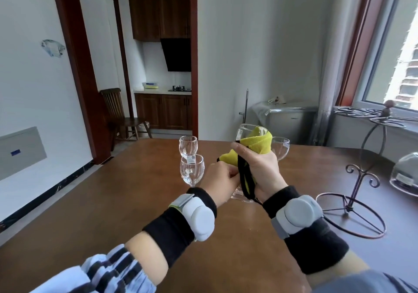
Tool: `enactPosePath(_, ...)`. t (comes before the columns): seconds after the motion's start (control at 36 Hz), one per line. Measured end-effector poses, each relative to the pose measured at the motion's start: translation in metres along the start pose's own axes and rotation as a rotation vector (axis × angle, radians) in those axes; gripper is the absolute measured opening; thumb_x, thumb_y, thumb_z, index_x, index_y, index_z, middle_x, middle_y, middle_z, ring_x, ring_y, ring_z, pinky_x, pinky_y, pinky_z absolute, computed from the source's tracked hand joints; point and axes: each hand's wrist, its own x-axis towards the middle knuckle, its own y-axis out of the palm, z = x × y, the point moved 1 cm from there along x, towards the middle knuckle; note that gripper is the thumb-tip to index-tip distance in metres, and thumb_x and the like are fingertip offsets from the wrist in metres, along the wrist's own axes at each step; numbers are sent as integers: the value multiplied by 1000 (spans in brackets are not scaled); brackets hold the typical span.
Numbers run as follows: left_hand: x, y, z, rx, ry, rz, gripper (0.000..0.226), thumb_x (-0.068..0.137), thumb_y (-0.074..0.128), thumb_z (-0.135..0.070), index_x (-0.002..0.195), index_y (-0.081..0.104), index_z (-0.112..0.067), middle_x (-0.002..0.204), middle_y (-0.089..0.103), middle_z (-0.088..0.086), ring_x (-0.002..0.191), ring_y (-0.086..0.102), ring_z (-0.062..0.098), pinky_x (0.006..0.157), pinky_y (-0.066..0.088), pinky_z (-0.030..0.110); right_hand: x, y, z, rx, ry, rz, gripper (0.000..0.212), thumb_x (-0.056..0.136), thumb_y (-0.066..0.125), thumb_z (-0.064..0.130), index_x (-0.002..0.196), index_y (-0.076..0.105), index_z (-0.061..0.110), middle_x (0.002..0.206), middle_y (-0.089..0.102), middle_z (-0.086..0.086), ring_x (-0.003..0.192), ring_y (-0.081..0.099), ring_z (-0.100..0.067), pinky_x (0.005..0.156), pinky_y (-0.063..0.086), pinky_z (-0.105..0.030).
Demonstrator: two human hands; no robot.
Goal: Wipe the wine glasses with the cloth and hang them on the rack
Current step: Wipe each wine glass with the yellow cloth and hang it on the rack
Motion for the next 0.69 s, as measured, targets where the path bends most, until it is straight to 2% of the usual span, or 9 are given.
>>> enactPosePath(0.08,0,-5,4,-89,-61,118,46,85,61,-19,43,43,-13,38,34,-6,41,25,9,49,20,27,2,-4,-2,-60,-16,-11,22,74,79,-3,85,61,2,74,62,-16,68,66,-33,70,60,-48)
enactPosePath(0.17,-1,-14,3,-200,-103,241,24,77,76,-31,68,74,-9,60,65,1,57,47,7,60,37,26,4,-10,0,-51,31,-15,20,78,77,-1,77,59,6,66,54,-9,61,61,-30,73,58,-58)
enactPosePath(0.19,-1,-17,4,-221,-105,265,28,69,78,-38,76,77,-11,73,73,3,66,56,9,68,44,26,4,-10,0,-56,44,-1,20,79,77,0,74,59,7,64,51,-8,58,59,-28,73,58,-57)
enactPosePath(0.31,0,-20,7,-292,-122,227,36,62,83,-36,86,78,-11,89,76,6,88,67,15,94,50,38,5,-11,3,-78,16,59,18,77,77,4,71,61,7,62,52,-8,53,59,-23,62,60,-39)
enactPosePath(0.36,0,-20,9,-367,-145,188,36,59,87,-32,86,78,-10,90,76,7,93,69,19,96,49,38,6,-10,5,-96,1,101,19,71,81,10,72,62,6,65,55,-10,60,63,-27,70,60,-47)
enactPosePath(0.44,0,-16,11,-483,-179,163,42,48,90,-32,83,76,-13,91,76,5,96,69,19,95,50,32,9,-13,5,-113,-5,140,17,71,79,11,69,63,6,66,61,-14,63,70,-32,69,60,-45)
enactPosePath(0.56,0,-15,11,-647,-238,230,24,72,78,-2,94,70,-9,95,73,5,97,66,19,99,49,33,13,-21,1,-222,-33,92,32,57,94,34,67,70,16,82,68,-26,88,68,-50,81,50,-72)
enactPosePath(0.64,-2,-19,9,-773,-279,363,28,78,71,7,103,65,-4,101,70,6,96,66,15,91,52,24,14,-27,1,-287,-90,134,46,56,92,46,62,60,14,59,57,-8,62,58,-30,81,48,-72)
enactPosePath(0.69,-2,-20,8,-673,-271,402,42,69,83,-9,106,63,-10,105,67,6,97,63,14,89,51,24,13,-29,3,-348,-114,197,45,63,88,47,59,56,15,53,52,-2,60,53,-27,70,52,-60)
